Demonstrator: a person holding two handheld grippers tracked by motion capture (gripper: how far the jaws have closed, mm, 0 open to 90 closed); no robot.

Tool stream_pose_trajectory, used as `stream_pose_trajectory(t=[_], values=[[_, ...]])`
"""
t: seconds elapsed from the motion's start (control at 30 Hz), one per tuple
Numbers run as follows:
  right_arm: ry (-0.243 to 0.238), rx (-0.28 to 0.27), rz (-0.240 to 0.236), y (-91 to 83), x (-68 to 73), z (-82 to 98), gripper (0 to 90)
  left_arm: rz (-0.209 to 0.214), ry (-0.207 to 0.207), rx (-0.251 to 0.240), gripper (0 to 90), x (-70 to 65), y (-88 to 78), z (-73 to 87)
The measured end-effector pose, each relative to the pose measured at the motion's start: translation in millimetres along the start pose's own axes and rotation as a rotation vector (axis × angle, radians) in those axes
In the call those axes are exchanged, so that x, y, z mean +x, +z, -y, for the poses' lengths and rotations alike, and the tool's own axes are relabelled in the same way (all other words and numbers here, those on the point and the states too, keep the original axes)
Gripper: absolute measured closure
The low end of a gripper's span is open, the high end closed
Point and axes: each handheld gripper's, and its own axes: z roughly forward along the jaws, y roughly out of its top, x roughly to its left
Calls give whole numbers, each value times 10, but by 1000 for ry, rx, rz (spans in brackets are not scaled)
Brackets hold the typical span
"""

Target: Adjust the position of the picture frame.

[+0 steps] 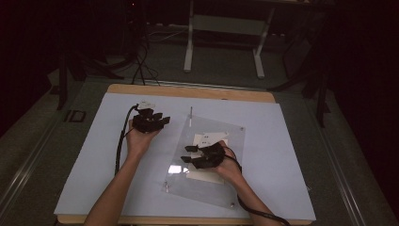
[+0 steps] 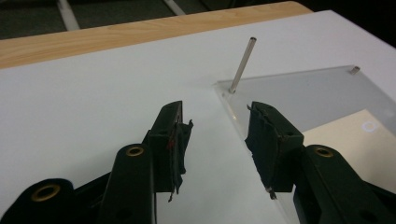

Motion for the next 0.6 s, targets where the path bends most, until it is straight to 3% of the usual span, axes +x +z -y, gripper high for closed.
stream_pose_trajectory(t=[0.2, 0.43, 0.53, 0.6], values=[[14, 29, 60, -47, -236, 14, 550, -9, 21, 0, 566, -58, -101, 75], [62, 29, 114, -87, -498, 23, 555, 42, 67, -1, 566, -188, -219, 135], [146, 0, 151, -122, -746, 35, 564, 66, 116, -6, 566, -310, -333, 228], [161, -3, 160, -128, -789, 36, 567, 69, 134, -4, 566, -362, -381, 276]])
